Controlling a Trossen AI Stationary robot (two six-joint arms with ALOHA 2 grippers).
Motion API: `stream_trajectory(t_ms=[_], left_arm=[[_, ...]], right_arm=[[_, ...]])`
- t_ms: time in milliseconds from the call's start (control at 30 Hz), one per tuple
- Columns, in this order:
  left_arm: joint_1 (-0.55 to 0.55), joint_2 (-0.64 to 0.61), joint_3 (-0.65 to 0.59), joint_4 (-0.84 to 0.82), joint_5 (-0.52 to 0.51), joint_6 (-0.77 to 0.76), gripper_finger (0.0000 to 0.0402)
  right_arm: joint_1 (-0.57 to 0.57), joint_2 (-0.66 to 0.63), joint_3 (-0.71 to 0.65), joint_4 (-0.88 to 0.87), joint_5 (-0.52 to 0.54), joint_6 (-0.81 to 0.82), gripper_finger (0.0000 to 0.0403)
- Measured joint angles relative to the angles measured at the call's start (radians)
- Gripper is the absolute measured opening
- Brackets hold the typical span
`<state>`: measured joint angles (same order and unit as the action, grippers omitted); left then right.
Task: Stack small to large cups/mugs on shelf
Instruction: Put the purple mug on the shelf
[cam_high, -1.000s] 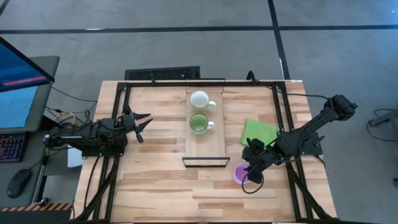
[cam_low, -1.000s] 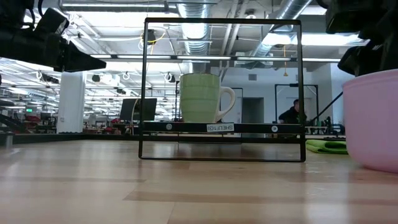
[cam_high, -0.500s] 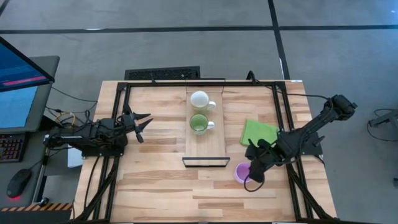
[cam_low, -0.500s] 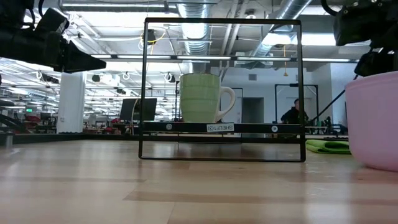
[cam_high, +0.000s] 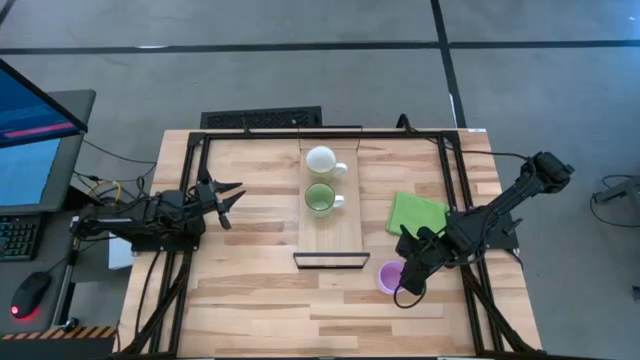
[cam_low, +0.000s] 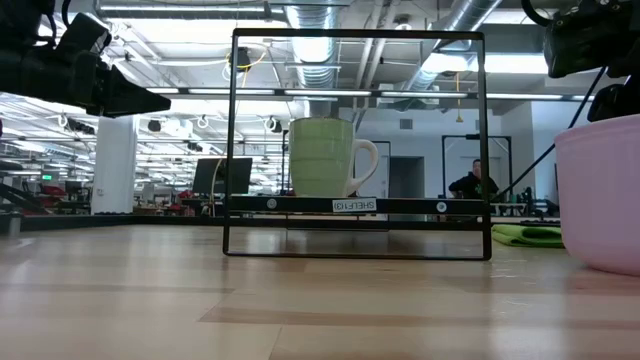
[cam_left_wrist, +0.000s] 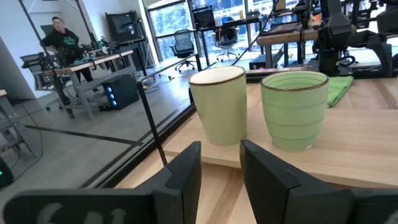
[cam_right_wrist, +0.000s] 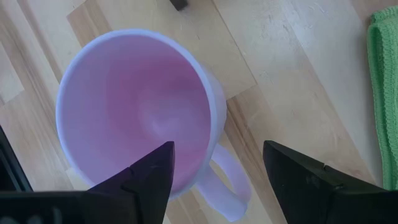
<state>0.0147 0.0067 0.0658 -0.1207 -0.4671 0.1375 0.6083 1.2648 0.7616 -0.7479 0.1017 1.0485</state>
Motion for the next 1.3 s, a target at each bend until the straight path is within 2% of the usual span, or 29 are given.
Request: stream_trajectory(t_ms=[1100,1300], left_arm=[[0.0,0.0,0.0,0.0,0.0,-0.003,0.0103],[0.0,0.0,0.0,0.0,0.0,-0.003,0.0103]], right_arm=[[-0.001,0.0,0.0,0.005,0.004,-0.001,0.0268],[-0.002,0.0,0.0,0.013,0.005,-0.059,0.0268]])
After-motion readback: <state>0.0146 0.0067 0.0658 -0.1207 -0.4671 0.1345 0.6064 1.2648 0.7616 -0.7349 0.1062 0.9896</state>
